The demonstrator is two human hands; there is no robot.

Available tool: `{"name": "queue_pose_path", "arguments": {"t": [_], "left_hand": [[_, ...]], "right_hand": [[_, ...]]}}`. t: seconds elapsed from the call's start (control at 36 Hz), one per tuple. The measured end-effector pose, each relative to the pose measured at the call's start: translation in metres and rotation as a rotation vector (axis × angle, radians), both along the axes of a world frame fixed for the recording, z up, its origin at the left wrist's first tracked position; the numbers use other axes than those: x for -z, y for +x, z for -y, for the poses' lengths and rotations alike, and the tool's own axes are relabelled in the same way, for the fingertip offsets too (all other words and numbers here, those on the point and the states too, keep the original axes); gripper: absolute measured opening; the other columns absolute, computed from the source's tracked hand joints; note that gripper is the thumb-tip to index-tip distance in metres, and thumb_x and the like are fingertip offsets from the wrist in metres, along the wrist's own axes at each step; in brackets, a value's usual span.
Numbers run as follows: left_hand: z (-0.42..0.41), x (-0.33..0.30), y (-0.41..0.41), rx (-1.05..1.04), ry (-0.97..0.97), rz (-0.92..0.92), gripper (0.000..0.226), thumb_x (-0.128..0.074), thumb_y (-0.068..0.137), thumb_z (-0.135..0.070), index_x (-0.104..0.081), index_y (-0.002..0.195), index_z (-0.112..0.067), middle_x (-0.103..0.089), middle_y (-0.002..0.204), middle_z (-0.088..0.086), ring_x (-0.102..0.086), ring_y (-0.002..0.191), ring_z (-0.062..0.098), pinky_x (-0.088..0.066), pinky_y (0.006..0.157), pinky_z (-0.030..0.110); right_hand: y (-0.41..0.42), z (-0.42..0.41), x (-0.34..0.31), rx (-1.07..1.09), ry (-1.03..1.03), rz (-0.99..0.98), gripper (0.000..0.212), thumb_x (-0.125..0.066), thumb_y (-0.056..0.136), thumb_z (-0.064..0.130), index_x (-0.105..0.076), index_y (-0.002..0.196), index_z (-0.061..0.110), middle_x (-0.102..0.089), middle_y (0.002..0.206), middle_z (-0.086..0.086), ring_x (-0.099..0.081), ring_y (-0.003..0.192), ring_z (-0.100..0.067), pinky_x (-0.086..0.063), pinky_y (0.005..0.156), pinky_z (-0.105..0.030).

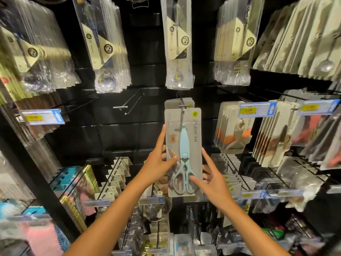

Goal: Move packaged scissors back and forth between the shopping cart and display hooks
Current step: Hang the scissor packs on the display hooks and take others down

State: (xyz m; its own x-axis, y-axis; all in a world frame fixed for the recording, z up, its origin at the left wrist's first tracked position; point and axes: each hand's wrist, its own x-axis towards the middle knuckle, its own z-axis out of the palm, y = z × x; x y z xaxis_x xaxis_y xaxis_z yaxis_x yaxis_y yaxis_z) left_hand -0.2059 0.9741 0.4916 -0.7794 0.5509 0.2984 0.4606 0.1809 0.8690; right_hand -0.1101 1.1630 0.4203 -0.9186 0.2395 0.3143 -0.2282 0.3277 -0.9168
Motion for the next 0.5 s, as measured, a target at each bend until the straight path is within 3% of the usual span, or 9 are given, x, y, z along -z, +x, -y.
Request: {"name": "queue_pose_path", "arguments": {"t": [0.11,0.19,0.33,0.5], "left_hand": [[-0.006,-0.002,-0.012,0.007,-0.036,0.021,0.104,-0.068,0.096,-0.024,0.012,0.148,-0.064,-0.059,0.141,-0.001,-0.067,0.118,0.012,-0.059,0.095,0.035],[-0.011,-0.007,-0.022,0.015,-0.065,0.044,0.108,-0.068,0.096,-0.02,0.016,0.15,-0.06,-0.058,0.142,0.0,-0.066,0.118,0.011,-0.059,0.094,0.031],[-0.017,-0.016,-0.036,-0.001,-0.083,0.065,0.112,-0.071,0.094,-0.023,0.02,0.151,-0.057,-0.046,0.155,0.0,-0.057,0.132,0.018,-0.05,0.107,0.05],[-0.03,-0.019,-0.044,0.039,-0.115,0.077,0.118,-0.069,0.094,-0.013,0.03,0.15,-0.044,-0.033,0.155,-0.012,-0.044,0.142,0.013,-0.045,0.113,0.04]], "right_hand": [[-0.013,-0.004,-0.006,0.012,0.097,0.042,0.092,-0.069,0.096,0.019,-0.007,0.157,0.049,-0.063,0.129,0.014,-0.066,0.107,0.004,-0.059,0.085,-0.022],[-0.026,-0.006,-0.011,0.011,0.127,0.079,0.094,-0.067,0.097,0.019,0.0,0.157,0.049,-0.059,0.137,0.012,-0.061,0.113,0.008,-0.057,0.095,-0.025],[-0.051,-0.005,-0.018,-0.005,0.155,0.121,0.101,-0.066,0.096,0.014,0.007,0.157,0.046,-0.048,0.152,0.003,-0.055,0.129,-0.008,-0.052,0.104,-0.034],[-0.073,-0.007,-0.017,-0.004,0.146,0.124,0.102,-0.066,0.095,0.012,0.009,0.158,0.042,-0.042,0.156,0.004,-0.051,0.135,-0.011,-0.048,0.11,-0.039]]}}
